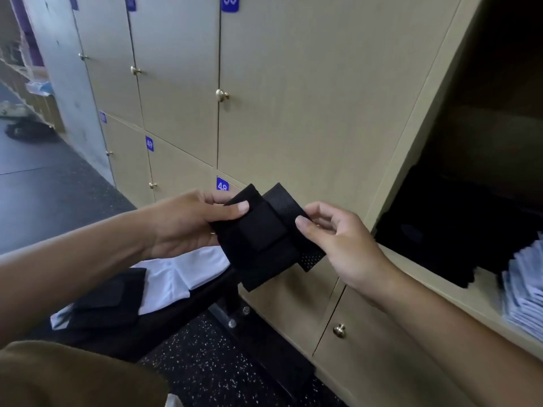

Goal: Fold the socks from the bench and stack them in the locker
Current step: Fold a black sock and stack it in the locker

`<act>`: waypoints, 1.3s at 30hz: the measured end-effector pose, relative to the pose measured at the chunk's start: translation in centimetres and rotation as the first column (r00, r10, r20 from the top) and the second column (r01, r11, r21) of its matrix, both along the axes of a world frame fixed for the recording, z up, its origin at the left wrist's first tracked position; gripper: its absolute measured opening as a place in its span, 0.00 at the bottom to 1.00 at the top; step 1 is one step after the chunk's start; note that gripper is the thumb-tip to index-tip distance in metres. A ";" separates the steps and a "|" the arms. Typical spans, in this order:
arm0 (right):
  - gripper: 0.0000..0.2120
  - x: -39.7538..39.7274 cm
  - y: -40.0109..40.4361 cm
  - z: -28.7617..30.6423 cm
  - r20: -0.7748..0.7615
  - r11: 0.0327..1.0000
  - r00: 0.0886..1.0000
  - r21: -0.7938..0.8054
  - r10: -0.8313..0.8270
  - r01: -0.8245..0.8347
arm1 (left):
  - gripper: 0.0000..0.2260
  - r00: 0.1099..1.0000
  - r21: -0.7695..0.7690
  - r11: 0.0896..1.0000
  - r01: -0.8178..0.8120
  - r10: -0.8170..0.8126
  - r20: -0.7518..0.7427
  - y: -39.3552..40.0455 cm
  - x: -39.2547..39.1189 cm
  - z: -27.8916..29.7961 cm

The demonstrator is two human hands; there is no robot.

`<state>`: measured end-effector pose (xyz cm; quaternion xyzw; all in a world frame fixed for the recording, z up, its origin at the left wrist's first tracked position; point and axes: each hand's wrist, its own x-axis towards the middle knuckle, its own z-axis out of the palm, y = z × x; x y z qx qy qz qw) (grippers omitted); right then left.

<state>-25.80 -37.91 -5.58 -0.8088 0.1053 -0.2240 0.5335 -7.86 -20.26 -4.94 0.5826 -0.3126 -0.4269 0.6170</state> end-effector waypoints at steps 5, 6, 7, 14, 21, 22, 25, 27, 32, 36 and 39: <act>0.06 -1.4 -0.2 0.2 -0.019 0.997 0.997 -0.011 -0.077 0.076 | 0.12 1.000 -0.006 1.000 -0.001 0.001 0.006 -1.1 -2.1 0.6; 0.06 -1.7 -0.3 0.1 -0.029 0.996 0.995 -0.009 -0.090 0.090 | 0.11 1.000 -0.008 1.000 0.001 -0.001 0.019 -1.4 -2.5 0.8; 0.06 -2.1 -0.4 0.2 -0.039 0.995 0.994 -0.008 -0.102 0.102 | 0.11 0.999 -0.006 1.000 0.005 -0.004 0.038 -1.6 -2.9 1.0; 0.06 -5.8 -2.2 1.2 -0.105 0.979 0.973 -0.026 -0.205 0.204 | 0.11 0.973 0.054 0.992 0.115 -0.124 0.193 -3.8 -5.2 2.0; 0.06 -9.2 -5.0 2.7 -0.073 0.939 0.941 0.077 -0.331 0.336 | 0.09 0.953 0.127 0.989 0.072 -0.105 0.283 -5.6 -7.1 2.5; 0.07 -9.6 -5.4 2.7 -0.071 0.927 0.934 0.118 -0.350 0.357 | 0.10 0.954 0.131 0.989 0.065 -0.101 0.283 -5.9 -7.4 2.4; 0.10 -10.6 -6.0 2.5 -0.083 0.890 0.927 0.260 -0.365 0.374 | 0.10 0.950 0.129 0.983 0.134 -0.165 0.267 -6.8 -8.5 2.3; 0.12 -11.0 -6.1 2.3 -0.085 0.855 0.933 0.378 -0.350 0.355 | 0.06 0.930 0.133 0.976 0.173 -0.207 0.305 -7.3 -9.0 2.1; 0.11 -11.7 -5.2 1.7 -0.090 0.720 0.961 0.646 -0.260 0.255 | 0.09 0.835 0.169 0.974 0.149 -0.216 0.507 -8.0 -9.6 1.3; 0.16 -11.4 -4.0 1.4 -0.048 0.601 0.977 0.781 -0.209 0.167 | 0.18 0.915 0.154 0.973 0.173 -0.216 0.340 -8.5 -9.7 0.8; 0.14 -11.1 -3.4 1.1 -0.029 0.581 0.981 0.802 -0.193 0.138 | 0.21 0.904 0.147 0.956 0.254 -0.289 0.316 -8.5 -10.1 0.8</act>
